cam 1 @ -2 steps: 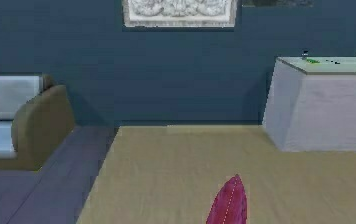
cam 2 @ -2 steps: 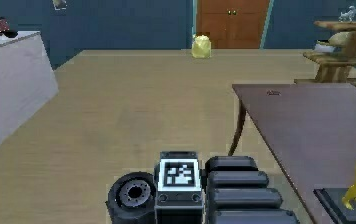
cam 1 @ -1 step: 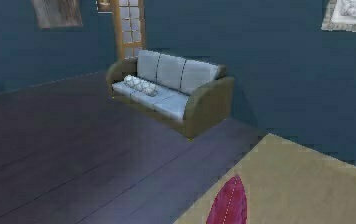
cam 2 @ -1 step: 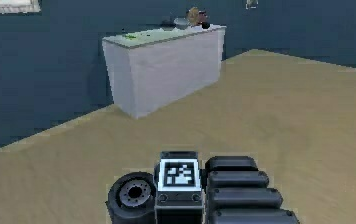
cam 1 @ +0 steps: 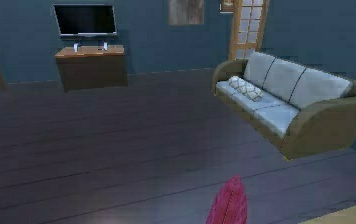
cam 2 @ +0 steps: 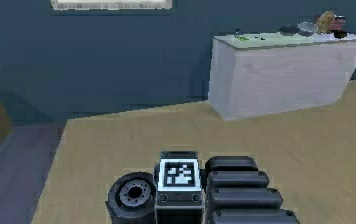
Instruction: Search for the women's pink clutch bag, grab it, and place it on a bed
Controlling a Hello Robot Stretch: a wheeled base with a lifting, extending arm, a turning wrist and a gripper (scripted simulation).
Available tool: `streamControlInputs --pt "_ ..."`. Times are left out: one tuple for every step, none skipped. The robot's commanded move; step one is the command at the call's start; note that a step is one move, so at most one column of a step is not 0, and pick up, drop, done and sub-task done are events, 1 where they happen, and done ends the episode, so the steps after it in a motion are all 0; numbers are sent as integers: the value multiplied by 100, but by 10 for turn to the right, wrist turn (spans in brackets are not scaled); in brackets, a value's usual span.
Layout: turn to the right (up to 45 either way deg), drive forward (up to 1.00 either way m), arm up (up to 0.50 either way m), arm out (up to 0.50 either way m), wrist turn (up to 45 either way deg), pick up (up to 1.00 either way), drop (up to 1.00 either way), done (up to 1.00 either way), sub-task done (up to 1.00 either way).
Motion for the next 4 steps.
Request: streamControlInputs --pt "0 100 0 0 0 0 0 0 0" --pt "0 100 0 0 0 0 0 0 0" --pt "0 100 0 0 0 0 0 0 0" --pt "0 40 0 0 0 0 0 0 0"
